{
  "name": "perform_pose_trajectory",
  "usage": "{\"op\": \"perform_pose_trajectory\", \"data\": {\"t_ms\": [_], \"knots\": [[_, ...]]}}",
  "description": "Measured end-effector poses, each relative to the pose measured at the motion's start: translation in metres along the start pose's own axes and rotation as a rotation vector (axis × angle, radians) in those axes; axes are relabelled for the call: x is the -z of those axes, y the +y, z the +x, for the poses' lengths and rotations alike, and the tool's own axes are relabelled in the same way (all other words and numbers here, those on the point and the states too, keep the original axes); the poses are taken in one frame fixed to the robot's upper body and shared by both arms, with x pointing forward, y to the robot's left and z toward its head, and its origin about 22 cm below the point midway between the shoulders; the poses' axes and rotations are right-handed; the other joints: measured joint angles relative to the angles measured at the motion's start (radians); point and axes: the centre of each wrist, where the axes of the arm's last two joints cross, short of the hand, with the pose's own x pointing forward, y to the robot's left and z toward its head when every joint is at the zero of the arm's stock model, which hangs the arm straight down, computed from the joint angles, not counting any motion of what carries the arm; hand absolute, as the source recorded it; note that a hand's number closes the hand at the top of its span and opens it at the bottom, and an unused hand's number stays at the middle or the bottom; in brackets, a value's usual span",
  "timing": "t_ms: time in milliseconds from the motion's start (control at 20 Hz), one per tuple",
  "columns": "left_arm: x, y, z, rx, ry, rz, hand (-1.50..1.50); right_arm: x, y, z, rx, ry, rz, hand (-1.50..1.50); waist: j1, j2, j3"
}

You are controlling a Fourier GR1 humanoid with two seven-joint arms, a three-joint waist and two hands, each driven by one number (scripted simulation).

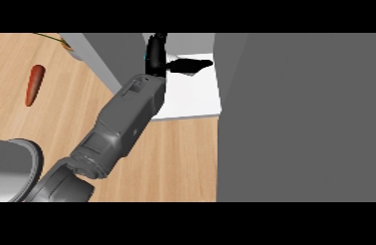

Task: Pick up the bottled water, place it into the cabinet and close the cabinet

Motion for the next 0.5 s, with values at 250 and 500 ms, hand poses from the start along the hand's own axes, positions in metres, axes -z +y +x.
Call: {"op": "perform_pose_trajectory", "data": {"t_ms": [250, 500], "knots": [[-0.0013, -0.0042, 0.0027, -0.056, -0.042, -0.028, -1.5, 0.0014, -0.0011, 0.0018, -0.01, 0.001, -0.005, -1.5, 0.007, -0.007, 0.001], [-0.0043, -0.0092, 0.0071, -0.107, -0.059, -0.023, -1.5, 0.0053, -0.0002, 0.0008, -0.004, 0.003, -0.012, -1.5, 0.011, -0.014, 0.001]]}}
